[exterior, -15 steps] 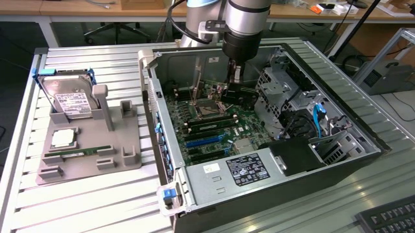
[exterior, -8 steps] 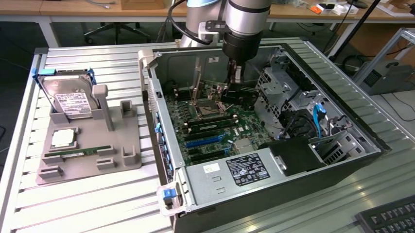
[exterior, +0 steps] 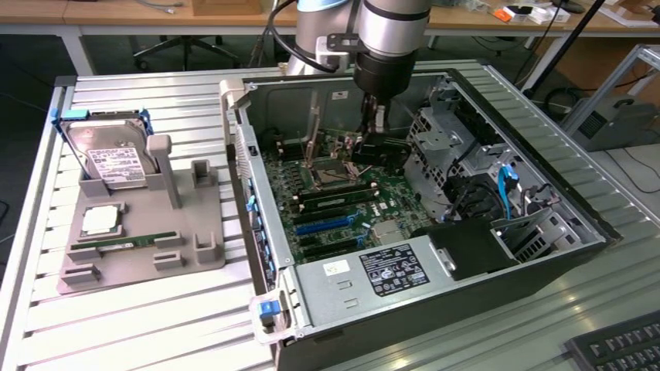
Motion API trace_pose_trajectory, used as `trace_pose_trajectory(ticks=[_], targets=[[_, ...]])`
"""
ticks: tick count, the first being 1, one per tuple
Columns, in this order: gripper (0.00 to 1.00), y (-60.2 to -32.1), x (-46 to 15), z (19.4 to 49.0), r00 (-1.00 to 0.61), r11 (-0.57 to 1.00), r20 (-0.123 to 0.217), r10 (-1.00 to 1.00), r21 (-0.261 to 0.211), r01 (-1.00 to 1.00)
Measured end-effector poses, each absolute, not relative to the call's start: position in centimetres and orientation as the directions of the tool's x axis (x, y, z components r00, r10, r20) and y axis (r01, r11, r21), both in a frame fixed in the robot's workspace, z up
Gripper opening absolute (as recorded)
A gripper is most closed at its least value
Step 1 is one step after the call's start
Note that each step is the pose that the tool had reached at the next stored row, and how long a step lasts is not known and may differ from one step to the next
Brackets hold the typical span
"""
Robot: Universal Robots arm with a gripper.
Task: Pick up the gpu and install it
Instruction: 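Insert the gpu into the slot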
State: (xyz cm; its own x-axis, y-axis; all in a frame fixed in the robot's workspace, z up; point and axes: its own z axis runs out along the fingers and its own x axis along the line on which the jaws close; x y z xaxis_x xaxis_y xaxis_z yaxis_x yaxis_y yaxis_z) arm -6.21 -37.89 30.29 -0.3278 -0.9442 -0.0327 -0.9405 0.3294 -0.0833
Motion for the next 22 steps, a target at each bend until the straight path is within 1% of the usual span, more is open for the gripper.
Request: trace_pose_trajectory(ticks=[22], targets=[[0.27, -37.99, -6.20, 30.29, -0.246, 0.248, -0.033, -0.969, -0.083, -0.965]])
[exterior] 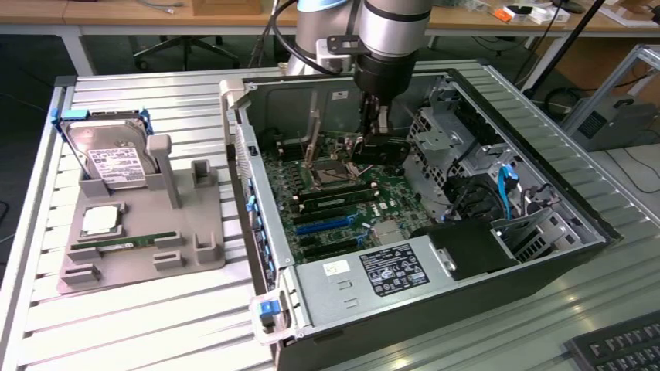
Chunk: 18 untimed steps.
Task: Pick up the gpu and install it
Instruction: 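Insert the gpu into the slot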
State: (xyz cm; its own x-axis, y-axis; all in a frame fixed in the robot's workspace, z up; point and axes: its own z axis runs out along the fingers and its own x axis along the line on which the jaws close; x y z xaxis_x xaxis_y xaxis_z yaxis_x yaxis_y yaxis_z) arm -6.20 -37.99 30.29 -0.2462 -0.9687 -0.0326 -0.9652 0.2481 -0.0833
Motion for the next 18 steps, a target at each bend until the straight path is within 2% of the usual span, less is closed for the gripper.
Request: trace_pose_trajectory(ticks=[18], targets=[[0.27, -38.08, -6.21, 30.29, -0.178, 0.180, -0.033, -0.983, -0.083, -0.980]])
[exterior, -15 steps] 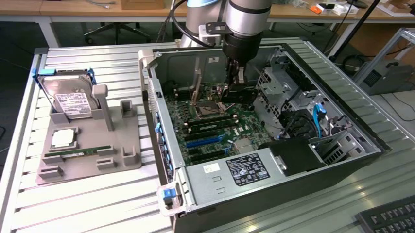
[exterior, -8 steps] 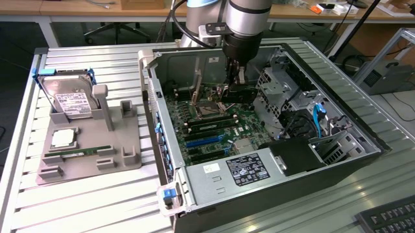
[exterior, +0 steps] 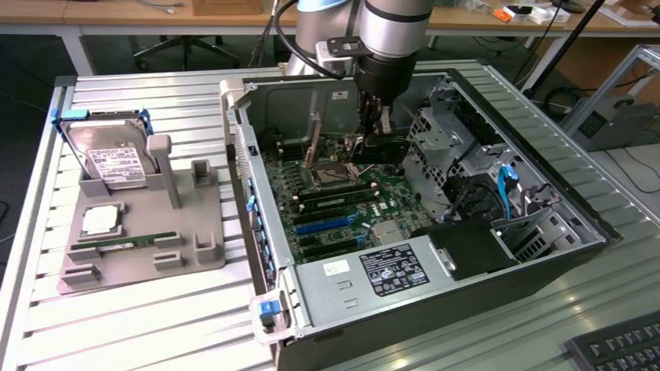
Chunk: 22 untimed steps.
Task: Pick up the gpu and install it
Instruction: 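Insert the gpu into the slot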
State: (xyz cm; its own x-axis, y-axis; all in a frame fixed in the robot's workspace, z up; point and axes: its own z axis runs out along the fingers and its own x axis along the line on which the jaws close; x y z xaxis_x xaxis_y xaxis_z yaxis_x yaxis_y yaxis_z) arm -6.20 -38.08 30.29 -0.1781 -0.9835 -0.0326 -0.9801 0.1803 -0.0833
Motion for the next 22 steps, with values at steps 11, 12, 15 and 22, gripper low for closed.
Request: trace_pose_trajectory(ticks=[11, 12, 15, 22], targets=[[0.27, -38.11, -6.20, 30.29, -0.140, 0.142, -0.033, -0.990, -0.083, -0.986], [0.27, -38.12, -6.20, 30.29, -0.137, 0.140, -0.033, -0.990, -0.083, -0.987], [0.27, -38.14, -6.21, 30.29, -0.129, 0.132, -0.033, -0.991, -0.083, -0.988], [0.27, -38.18, -6.20, 30.29, -0.110, 0.112, -0.033, -0.993, -0.083, -0.990]])
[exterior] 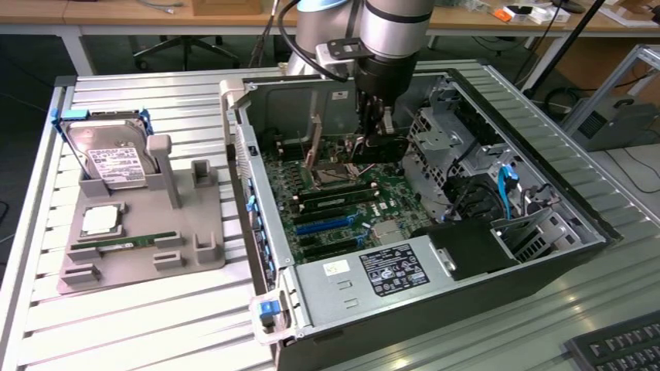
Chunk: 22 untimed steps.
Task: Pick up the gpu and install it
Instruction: 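Insert the gpu into the slot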
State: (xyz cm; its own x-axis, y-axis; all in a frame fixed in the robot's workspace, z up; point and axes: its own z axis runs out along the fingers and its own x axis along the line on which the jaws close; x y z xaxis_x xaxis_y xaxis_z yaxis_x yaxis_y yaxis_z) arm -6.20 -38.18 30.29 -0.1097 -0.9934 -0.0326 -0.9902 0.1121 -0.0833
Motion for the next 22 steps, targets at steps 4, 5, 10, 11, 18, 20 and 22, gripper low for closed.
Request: trace_pose_trajectory(ticks=[4, 5, 10, 11, 18, 20, 22], targets=[[0.27, -38.20, -6.21, 30.29, -0.098, 0.100, -0.033, -0.995, -0.083, -0.991], [0.27, -38.20, -6.20, 30.29, -0.094, 0.096, -0.033, -0.995, -0.083, -0.992], [0.27, -38.20, -6.20, 30.28, -0.070, 0.072, -0.033, -0.997, -0.083, -0.994], [0.27, -38.21, -6.20, 30.29, -0.066, 0.068, -0.032, -0.997, -0.083, -0.994], [0.27, -38.22, -6.20, 30.28, -0.016, 0.019, -0.033, -0.999, -0.083, -0.996], [0.27, -38.23, -6.20, 30.28, -0.006, 0.009, -0.033, -0.999, -0.083, -0.996], [0.27, -38.24, -6.20, 30.28, 0.004, -0.001, -0.033, -0.999, -0.083, -0.997]])
